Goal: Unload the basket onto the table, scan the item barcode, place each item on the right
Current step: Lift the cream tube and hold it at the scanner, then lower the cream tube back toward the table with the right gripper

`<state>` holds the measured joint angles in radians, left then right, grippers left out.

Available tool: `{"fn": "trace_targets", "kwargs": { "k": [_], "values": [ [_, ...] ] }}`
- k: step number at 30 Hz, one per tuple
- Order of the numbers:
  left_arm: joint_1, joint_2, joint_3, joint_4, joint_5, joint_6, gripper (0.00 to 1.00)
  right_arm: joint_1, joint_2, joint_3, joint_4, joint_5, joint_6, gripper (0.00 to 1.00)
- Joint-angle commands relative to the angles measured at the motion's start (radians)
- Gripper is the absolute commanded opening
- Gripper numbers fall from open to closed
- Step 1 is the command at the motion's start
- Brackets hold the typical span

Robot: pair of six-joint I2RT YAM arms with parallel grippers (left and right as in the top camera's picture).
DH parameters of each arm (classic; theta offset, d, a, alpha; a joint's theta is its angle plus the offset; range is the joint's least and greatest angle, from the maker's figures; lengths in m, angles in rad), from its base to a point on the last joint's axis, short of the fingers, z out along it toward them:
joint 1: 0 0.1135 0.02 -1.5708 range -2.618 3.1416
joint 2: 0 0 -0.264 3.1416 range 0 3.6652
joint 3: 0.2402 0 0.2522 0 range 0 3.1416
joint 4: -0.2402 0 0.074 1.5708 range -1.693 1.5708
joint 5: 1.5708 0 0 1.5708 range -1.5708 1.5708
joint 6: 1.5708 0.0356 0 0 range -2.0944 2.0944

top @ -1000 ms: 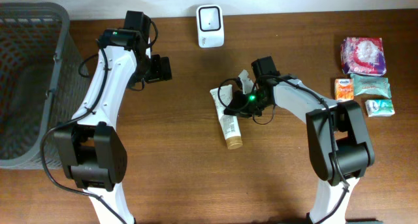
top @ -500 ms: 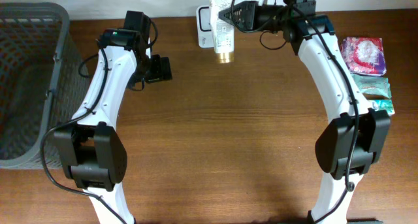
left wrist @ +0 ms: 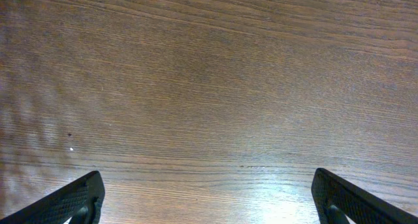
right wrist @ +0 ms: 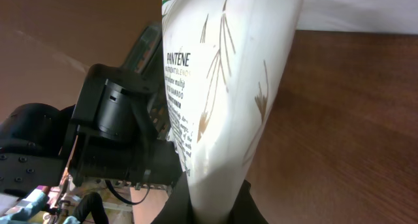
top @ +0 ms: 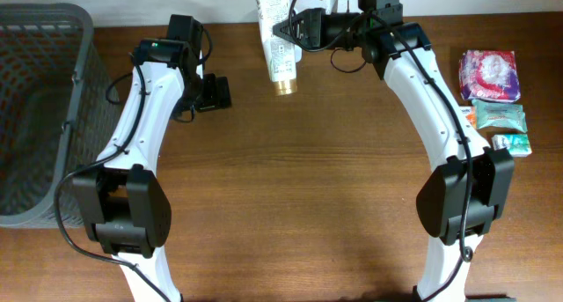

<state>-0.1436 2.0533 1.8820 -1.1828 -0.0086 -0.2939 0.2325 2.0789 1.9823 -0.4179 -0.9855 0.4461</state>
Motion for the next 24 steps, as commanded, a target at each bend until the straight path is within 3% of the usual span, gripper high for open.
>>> {"fn": "trace_targets", "kwargs": {
  "k": [1, 8, 9, 13, 14, 15, 20, 23, 24],
  "values": [
    [0.005, -0.013, 0.0, 0.0, -0.007, 0.008, 0.99, -0.002, -0.029, 0.03, 0.011, -0.032, 0.001, 0.04],
    [0.005, -0.013, 0.0, 0.0, -0.007, 0.008, 0.99, -0.002, -0.029, 0.03, -0.038, 0.037, 0.0, 0.04],
    [0.005, -0.013, 0.0, 0.0, -0.007, 0.008, 0.99, 0.0, -0.029, 0.03, -0.119, 0.177, 0.0, 0.04],
    [0.005, -0.013, 0.0, 0.0, -0.007, 0.008, 0.99, 0.077, -0.011, 0.03, -0.596, 1.291, 0.0, 0.04],
    [0.005, -0.013, 0.0, 0.0, -0.007, 0.008, 0.99, 0.102, 0.006, 0.03, -0.689, 1.487, 0.0, 0.04],
    [0.005, -0.013, 0.0, 0.0, -0.007, 0.008, 0.99, 0.116, 0.024, 0.02, -0.748, 1.559, 0.001, 0.04],
    [0.005, -0.013, 0.0, 0.0, -0.007, 0.008, 0.99, 0.122, 0.177, -0.159, -0.765, 1.614, 0.001, 0.04],
    [0.005, -0.013, 0.0, 0.0, -0.007, 0.008, 0.99, 0.122, 0.214, -0.162, -0.752, 1.489, 0.0, 0.06],
    [0.005, -0.013, 0.0, 0.0, -0.007, 0.008, 0.99, 0.122, 0.214, -0.162, -0.738, 1.405, 0.0, 0.23]
  ]
}}
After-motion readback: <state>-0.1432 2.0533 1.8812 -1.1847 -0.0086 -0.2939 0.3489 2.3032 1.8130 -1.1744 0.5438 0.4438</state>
